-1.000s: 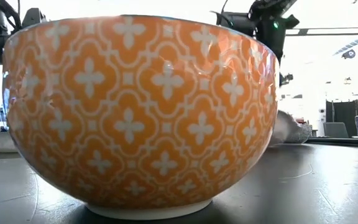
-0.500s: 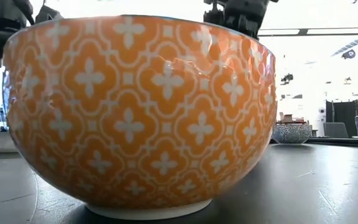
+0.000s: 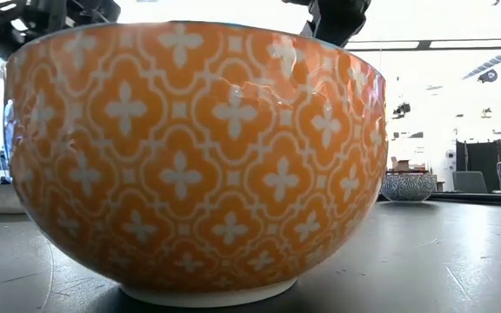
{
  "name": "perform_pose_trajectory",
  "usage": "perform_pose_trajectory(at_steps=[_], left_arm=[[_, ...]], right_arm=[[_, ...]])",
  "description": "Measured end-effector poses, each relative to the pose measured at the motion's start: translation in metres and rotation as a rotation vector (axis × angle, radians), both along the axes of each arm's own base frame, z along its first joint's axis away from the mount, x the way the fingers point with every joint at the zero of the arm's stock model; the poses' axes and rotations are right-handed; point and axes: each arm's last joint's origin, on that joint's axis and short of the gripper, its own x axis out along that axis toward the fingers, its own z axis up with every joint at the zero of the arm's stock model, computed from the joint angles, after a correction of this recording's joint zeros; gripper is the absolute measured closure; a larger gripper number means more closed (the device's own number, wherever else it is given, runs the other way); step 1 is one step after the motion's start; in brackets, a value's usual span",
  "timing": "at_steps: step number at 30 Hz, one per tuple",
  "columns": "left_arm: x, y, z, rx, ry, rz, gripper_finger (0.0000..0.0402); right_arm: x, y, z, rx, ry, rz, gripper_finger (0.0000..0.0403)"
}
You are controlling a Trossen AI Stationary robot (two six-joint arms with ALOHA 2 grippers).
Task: Place and stack bowls onto a shelf
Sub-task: Put the top right white patterned bowl on the shelf
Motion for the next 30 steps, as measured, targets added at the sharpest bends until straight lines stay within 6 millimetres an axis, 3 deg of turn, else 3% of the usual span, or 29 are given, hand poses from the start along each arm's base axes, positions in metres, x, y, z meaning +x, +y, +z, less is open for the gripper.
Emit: perform_pose_trajectory(at_steps=[13, 22, 30], left_arm=[[0.055, 0.005, 0.0, -0.022, 0.188, -0.092, 0.0177], [0.09, 0.003, 0.008, 0.042, 0.182, -0.225, 0.0177], [0.122, -0.004, 0.001, 0.062, 0.225, -0.306, 0.0177]], right_arm=[[0.004, 0.007, 0.002, -0.005, -0.052, 0.035, 0.0394], [0.004, 0.008, 0.002, -0.013, -0.056, 0.049, 0.0394], [0.004, 0.007, 0.002, -0.017, -0.063, 0.056, 0.0394]])
